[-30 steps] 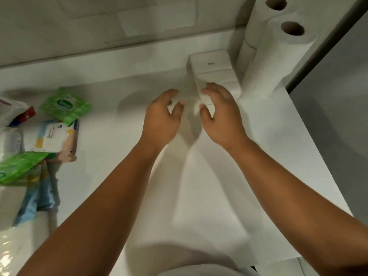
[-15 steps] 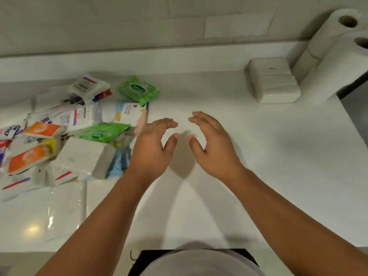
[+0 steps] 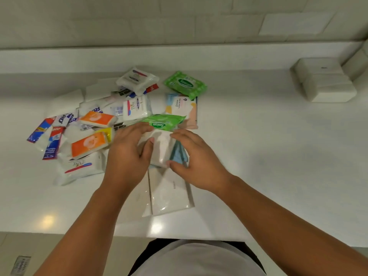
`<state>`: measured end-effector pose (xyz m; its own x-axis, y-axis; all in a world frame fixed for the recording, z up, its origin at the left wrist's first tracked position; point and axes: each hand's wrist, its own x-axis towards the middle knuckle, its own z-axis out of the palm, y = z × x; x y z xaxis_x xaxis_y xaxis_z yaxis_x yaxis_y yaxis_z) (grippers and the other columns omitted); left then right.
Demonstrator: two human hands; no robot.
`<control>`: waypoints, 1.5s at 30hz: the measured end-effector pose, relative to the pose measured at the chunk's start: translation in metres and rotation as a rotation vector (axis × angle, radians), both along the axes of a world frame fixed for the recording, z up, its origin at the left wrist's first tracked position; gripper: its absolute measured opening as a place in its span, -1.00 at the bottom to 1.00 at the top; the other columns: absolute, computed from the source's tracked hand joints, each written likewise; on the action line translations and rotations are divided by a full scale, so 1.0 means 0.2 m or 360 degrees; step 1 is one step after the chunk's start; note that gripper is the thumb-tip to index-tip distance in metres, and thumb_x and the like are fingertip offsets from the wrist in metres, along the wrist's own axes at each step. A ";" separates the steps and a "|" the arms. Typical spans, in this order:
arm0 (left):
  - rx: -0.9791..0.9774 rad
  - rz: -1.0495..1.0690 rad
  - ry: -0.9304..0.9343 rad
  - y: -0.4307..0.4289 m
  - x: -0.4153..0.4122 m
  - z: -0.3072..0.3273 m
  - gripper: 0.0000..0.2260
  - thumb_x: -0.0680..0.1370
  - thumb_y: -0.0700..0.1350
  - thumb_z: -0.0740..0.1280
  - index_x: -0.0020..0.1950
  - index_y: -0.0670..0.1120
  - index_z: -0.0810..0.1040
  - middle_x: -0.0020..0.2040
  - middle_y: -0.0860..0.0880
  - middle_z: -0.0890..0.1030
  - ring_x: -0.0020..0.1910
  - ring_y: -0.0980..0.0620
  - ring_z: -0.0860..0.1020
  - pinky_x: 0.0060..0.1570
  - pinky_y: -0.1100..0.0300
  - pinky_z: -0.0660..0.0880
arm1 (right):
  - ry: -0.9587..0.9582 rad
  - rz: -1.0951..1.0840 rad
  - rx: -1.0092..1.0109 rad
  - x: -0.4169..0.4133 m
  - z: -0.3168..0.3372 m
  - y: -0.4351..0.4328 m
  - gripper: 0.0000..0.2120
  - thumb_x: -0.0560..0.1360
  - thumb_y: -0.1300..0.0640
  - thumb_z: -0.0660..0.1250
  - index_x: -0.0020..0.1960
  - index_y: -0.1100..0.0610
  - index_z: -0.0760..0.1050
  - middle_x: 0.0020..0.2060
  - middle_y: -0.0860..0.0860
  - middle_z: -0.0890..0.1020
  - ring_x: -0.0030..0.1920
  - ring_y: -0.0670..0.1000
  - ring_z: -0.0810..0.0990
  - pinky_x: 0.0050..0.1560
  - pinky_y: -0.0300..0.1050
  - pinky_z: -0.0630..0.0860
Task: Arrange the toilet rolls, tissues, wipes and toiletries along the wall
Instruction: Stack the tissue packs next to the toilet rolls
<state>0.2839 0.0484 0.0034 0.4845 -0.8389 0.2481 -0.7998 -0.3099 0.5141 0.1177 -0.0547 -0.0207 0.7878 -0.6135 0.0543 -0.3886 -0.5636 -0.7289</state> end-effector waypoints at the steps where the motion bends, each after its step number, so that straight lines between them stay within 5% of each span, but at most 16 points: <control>1: 0.0024 0.0035 0.0019 0.02 0.04 0.00 -0.73 0.59 -0.14 0.36 0.29 -0.11 0.58 0.29 -0.06 0.59 0.32 -0.08 0.47 0.32 0.07 0.36 | 0.0031 0.0004 0.0004 0.03 -0.01 0.02 -0.30 0.43 -0.09 0.46 0.49 0.03 0.28 0.48 -0.04 0.29 0.47 -0.04 0.26 0.49 -0.12 0.23; 9: 0.0171 0.0207 0.0457 0.08 0.19 -0.08 -0.53 0.59 0.01 0.35 0.47 -0.08 0.40 0.37 -0.05 0.53 0.32 -0.04 0.49 0.29 -0.05 0.49 | 0.0070 -0.0176 0.0089 0.18 -0.08 0.07 -0.07 0.35 -0.13 0.52 0.55 0.04 0.11 0.48 -0.04 0.27 0.44 -0.02 0.30 0.42 0.02 0.36; 17: -0.0095 0.0358 0.0805 0.04 0.13 -0.07 -0.69 0.61 -0.07 0.35 0.35 -0.05 0.52 0.20 0.13 0.57 0.13 0.21 0.50 -0.10 0.65 0.33 | -0.0150 -0.0253 0.0212 0.15 -0.05 0.08 -0.07 0.29 0.04 0.60 0.53 0.04 0.18 0.43 -0.12 0.31 0.29 -0.12 0.46 0.28 -0.16 0.49; 20: -0.0262 0.0389 0.0948 0.02 0.09 -0.06 -0.68 0.60 -0.06 0.35 0.35 -0.02 0.53 0.24 0.08 0.60 0.17 0.17 0.55 0.06 0.42 0.51 | -0.0315 -0.0260 0.0428 0.10 0.00 0.05 -0.08 0.31 0.16 0.60 0.53 0.00 0.18 0.42 -0.17 0.30 0.03 -0.17 0.58 -0.03 -0.31 0.59; 22: -0.0343 0.0359 0.1070 -0.01 0.05 -0.04 -0.68 0.60 -0.05 0.36 0.35 0.03 0.53 0.23 0.09 0.61 0.19 0.14 0.58 0.13 0.09 0.61 | -0.0367 -0.0278 0.0569 0.05 0.01 0.02 -0.08 0.33 0.15 0.59 0.53 -0.06 0.16 0.42 -0.17 0.33 0.07 -0.14 0.57 -0.02 -0.24 0.62; 24: -0.0352 0.0326 0.1159 -0.04 0.00 -0.02 -0.69 0.59 -0.06 0.37 0.34 0.07 0.52 0.20 0.11 0.62 0.16 0.10 0.61 0.02 -0.02 0.65 | -0.0442 -0.0322 0.0702 0.00 0.02 -0.01 -0.10 0.34 0.07 0.58 0.52 -0.15 0.16 0.39 -0.16 0.40 0.18 -0.07 0.56 0.05 -0.13 0.63; 27: -0.0328 0.0209 0.1336 -0.13 -0.09 0.01 -0.67 0.59 -0.11 0.38 0.32 0.15 0.52 0.20 0.13 0.61 0.14 0.08 0.61 -0.17 0.07 0.67 | -0.0686 -0.0534 0.0900 -0.07 0.04 -0.06 -0.29 0.42 0.07 0.52 0.44 -0.23 0.26 0.35 -0.10 0.48 0.21 0.00 0.59 0.08 -0.07 0.63; 33: -0.0275 -0.0053 0.1426 -0.36 -0.33 0.02 -0.62 0.58 -0.21 0.38 0.34 0.12 0.51 0.19 0.19 0.64 0.14 0.19 0.62 0.08 0.27 0.57 | -0.0909 -0.0896 0.0944 -0.32 0.04 -0.22 -0.35 0.49 0.22 0.44 0.48 -0.06 0.27 0.31 -0.07 0.49 0.10 -0.05 0.65 0.10 -0.10 0.61; 39: -0.0229 -0.0170 0.1483 -0.60 -0.63 0.01 -0.64 0.55 -0.23 0.43 0.22 0.17 0.55 0.11 0.18 0.67 0.08 0.12 0.64 0.05 0.26 0.57 | -0.0998 -0.1147 0.0923 -0.66 0.05 -0.42 -0.66 0.47 0.20 0.48 0.19 0.08 0.47 0.08 -0.07 0.64 0.04 0.00 0.68 0.14 0.02 0.61; 45: -0.0226 -0.0181 0.1500 -0.87 -0.97 -0.01 -0.66 0.54 -0.18 0.45 0.27 0.06 0.54 0.15 0.13 0.66 0.09 0.05 0.65 0.08 0.18 0.59 | -0.1028 -0.1283 0.0854 -1.00 0.05 -0.66 -0.75 0.49 0.16 0.46 0.13 0.10 0.52 0.06 -0.04 0.67 0.03 0.01 0.68 0.12 0.03 0.61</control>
